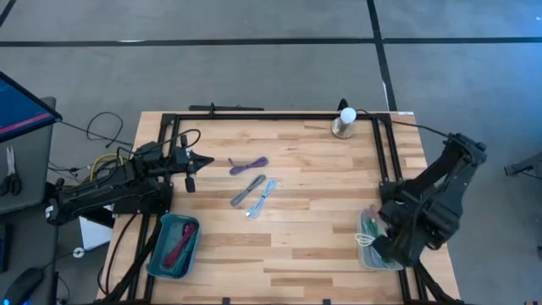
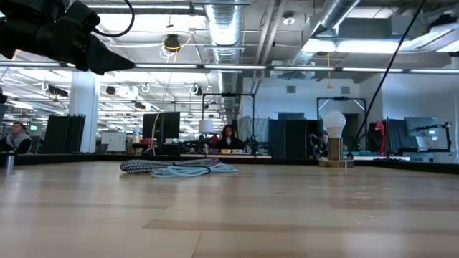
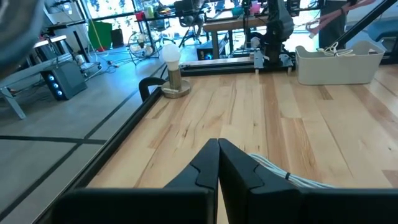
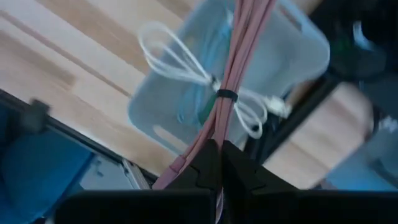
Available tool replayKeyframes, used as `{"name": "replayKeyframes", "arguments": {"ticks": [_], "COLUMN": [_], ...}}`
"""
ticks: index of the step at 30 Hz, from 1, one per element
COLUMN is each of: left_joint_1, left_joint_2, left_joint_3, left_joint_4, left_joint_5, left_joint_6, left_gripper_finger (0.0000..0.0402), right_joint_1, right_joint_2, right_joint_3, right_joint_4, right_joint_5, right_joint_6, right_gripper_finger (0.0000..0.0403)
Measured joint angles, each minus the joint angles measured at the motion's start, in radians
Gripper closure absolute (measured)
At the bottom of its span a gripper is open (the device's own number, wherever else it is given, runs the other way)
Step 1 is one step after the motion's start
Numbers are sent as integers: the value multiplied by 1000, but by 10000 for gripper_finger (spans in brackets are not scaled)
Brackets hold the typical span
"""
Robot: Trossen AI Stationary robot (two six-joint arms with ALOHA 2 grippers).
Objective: Pick & Place USB Port
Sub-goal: Put the pink USB cable into the gray bin
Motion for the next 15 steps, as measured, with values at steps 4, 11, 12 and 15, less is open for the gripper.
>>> {"name": "replayKeyframes", "arguments": {"ticks": [4,11,12,15], "left_joint_1": [0,0,0,0], "left_joint_2": [0,0,0,0], "left_joint_3": [0,0,0,0], "left_joint_4": [0,0,0,0], "left_joint_5": [0,0,0,0], "left_joint_6": [0,0,0,0], "left_gripper_finger": [394,394,394,394], "right_joint_1": [44,72,76,73], "right_joint_2": [53,144,156,175], "right_joint_3": [0,0,0,-16], "right_joint_4": [9,76,78,80], "right_joint_5": [-88,-110,-111,-133], "right_joint_6": [83,110,106,84], "right_gripper_finger": [403,403,403,403]}}
